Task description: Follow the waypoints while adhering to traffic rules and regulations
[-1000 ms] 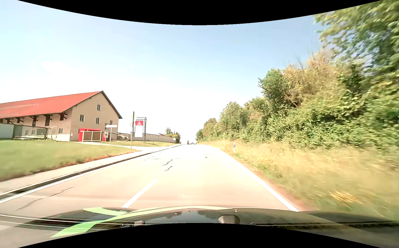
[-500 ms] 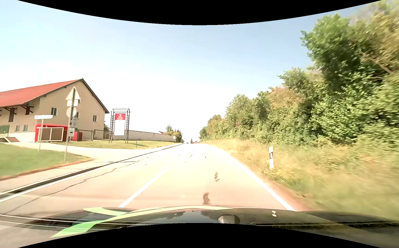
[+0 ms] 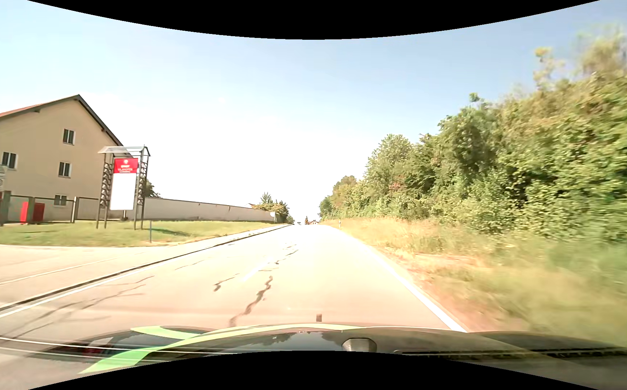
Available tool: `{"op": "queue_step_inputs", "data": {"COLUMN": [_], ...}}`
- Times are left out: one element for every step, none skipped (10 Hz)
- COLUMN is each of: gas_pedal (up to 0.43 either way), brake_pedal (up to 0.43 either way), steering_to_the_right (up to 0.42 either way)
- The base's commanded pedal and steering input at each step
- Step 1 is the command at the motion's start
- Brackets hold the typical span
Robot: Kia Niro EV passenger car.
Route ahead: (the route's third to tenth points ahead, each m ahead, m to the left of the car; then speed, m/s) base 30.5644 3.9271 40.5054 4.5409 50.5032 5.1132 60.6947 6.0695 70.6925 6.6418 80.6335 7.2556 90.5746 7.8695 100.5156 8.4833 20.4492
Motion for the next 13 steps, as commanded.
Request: {"op": "queue_step_inputs", "data": {"gas_pedal": [0.28,0.268,0.268,0.268,0.268,0.268,0.28,0.287,0.299,0.299,0.299,0.287,0.26], "brake_pedal": [0.0,0.0,0.0,0.0,0.0,0.0,0.0,0.0,0.0,0.0,0.0,0.0,0.0], "steering_to_the_right": [-0.013,-0.012,-0.01,-0.01,-0.009,-0.009,-0.009,-0.009,-0.007,-0.006,-0.006,-0.006,-0.006]}}
